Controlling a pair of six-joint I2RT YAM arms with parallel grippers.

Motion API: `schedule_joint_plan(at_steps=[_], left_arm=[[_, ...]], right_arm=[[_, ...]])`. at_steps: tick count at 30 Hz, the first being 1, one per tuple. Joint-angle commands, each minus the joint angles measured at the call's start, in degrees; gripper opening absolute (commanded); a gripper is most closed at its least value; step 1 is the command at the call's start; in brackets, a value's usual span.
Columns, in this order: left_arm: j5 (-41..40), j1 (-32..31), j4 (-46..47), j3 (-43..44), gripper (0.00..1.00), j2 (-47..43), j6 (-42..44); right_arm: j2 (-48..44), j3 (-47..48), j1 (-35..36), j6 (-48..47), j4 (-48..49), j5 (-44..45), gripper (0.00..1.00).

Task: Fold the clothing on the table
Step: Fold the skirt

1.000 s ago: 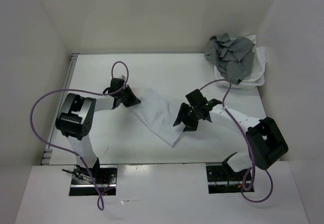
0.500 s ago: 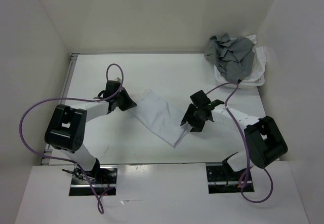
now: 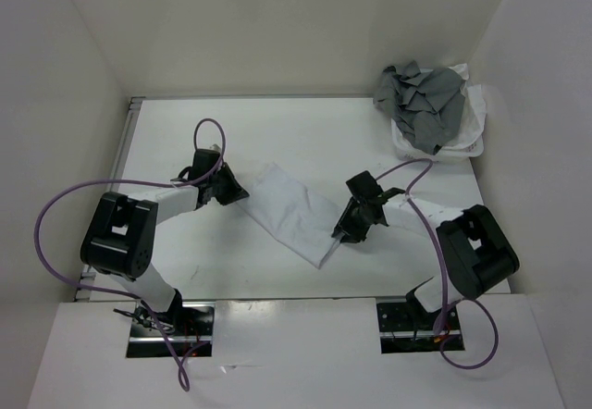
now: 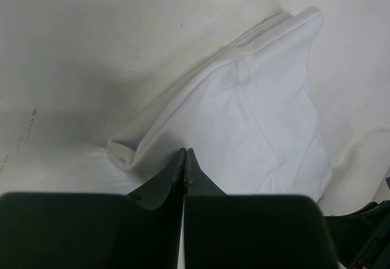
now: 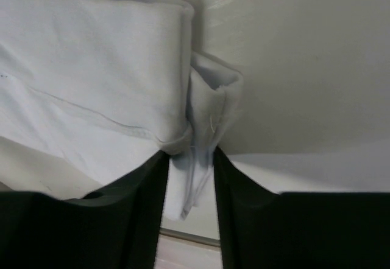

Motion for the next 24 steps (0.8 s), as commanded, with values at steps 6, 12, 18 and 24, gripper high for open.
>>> schedule_joint_plan(at_steps=[6, 12, 18, 24], left_arm=[[-0.3, -0.1, -0.3, 1.3, 0.00, -2.1, 0.4], [1.2, -0.1, 1.1, 1.8, 0.00, -2.1, 0.4], [5.7, -3.4, 4.7, 3.0, 0.00, -3.3, 0.4], [8.9, -6.4, 7.0, 5.2, 0.00, -1.1, 0.4]], right_arm=[[1.5, -0.7, 0.0, -0.5, 3.8, 7.5, 0.09], [-6.3, -0.6, 0.0, -1.9, -4.0, 8.7, 0.00], [-20.8, 0.1, 0.0, -1.4, -13.5, 8.6, 0.00], [-28.5, 1.7, 0.0, 2.1, -17.8, 7.0, 0.00]])
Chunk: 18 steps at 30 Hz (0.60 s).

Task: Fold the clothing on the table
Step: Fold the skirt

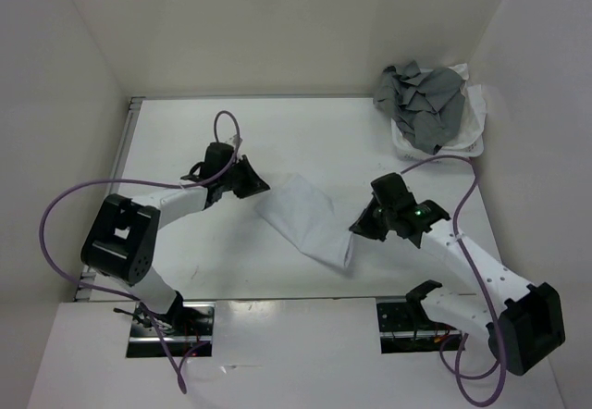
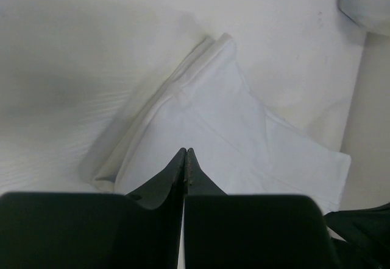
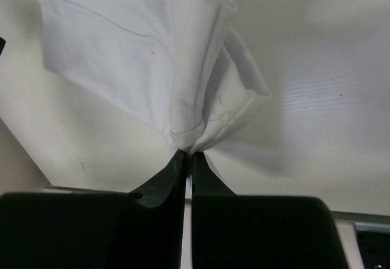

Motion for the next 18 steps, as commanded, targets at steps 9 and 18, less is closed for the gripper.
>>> schedule_joint_plan(at_steps=[9, 18], left_arm=[[2.5, -6.9, 7.1, 3.2, 0.00, 7.5, -0.9], [4.5, -12.7, 9.4, 3.7, 0.00, 8.3, -2.7]], right_arm=[[0.2, 11.2, 0.0, 0.8, -3.2, 0.7, 0.00], [8.8, 14.9, 0.0, -0.9, 2.3, 0.1, 0.00]])
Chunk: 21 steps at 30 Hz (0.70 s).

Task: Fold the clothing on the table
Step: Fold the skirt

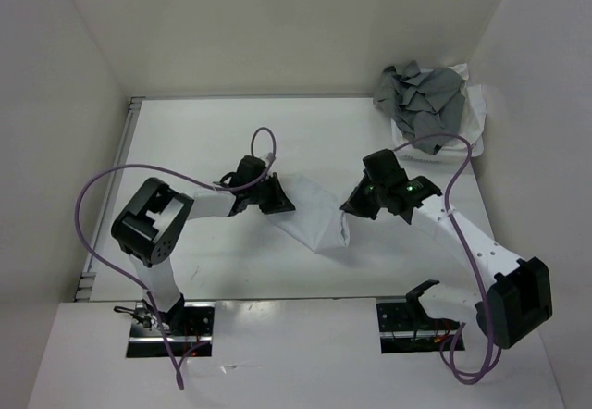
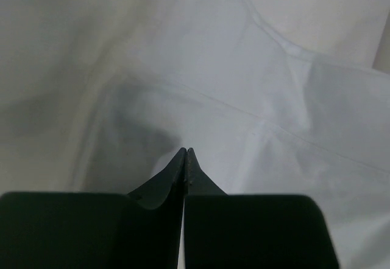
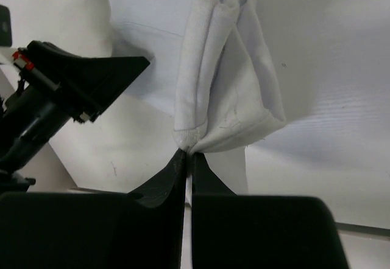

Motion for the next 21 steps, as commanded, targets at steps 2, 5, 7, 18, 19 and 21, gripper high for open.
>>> schedule_joint_plan(at_steps=[2, 5, 7, 18, 19, 21], left_arm=[[1.4, -3.7, 2.7, 1.7, 0.00, -4.5, -1.0], [1.4, -5.1, 2.7, 1.2, 0.00, -5.9, -1.0], [0.8, -6.6, 2.7, 0.7, 0.00, -6.6, -1.0], [-0.4, -7.6, 3.7, -1.4, 0.00, -3.2, -2.0], [-0.9, -7.7, 3.7, -2.0, 0.00, -2.7, -2.0], [-1.8, -7.7, 3.0, -2.0, 0.00, -2.1, -2.0]], right_arm=[[2.4, 2.7, 0.0, -1.5, 3.5, 0.4, 0.00], [3.1, 2.7, 0.0, -1.5, 4.9, -0.2, 0.00], [4.1, 3.4, 0.0, -1.5, 5.6, -0.2, 0.00], [13.2, 9.6, 0.0, -2.6, 10.2, -1.3, 0.00], [13.8, 10.5, 0.5, -2.6, 10.7, -1.3, 0.00], [15.5, 11.3, 0.5, -3.2, 10.7, -1.3, 0.00]])
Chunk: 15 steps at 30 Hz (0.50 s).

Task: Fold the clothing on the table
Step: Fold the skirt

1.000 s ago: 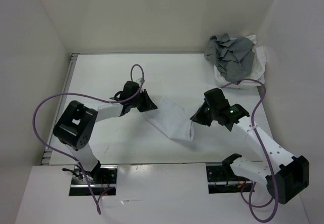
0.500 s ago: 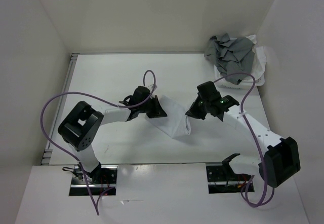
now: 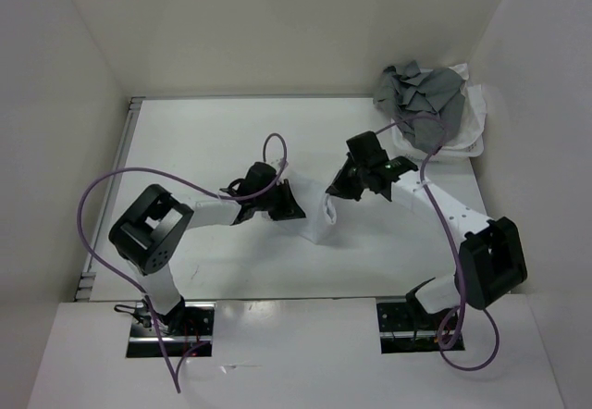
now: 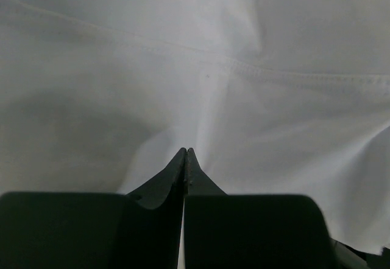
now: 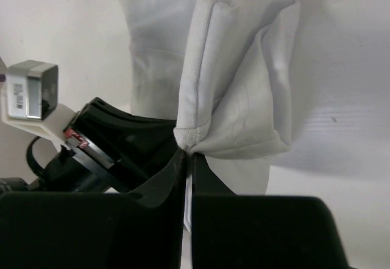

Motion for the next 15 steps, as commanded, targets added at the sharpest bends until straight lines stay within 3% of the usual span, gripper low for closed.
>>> schedule_joint_plan(at_steps=[1, 15], left_arm=[[-2.4, -0.4, 0.8, -0.7, 0.00, 2.2, -0.1], [-4.3, -2.0, -0.8, 1.1, 0.00, 10.1, -0.6]], right_arm=[[1.3, 4.1, 1.0, -0.9, 4.5, 0.3, 0.00], [8.0, 9.1, 2.6, -0.4, 8.6, -1.4, 0.00]])
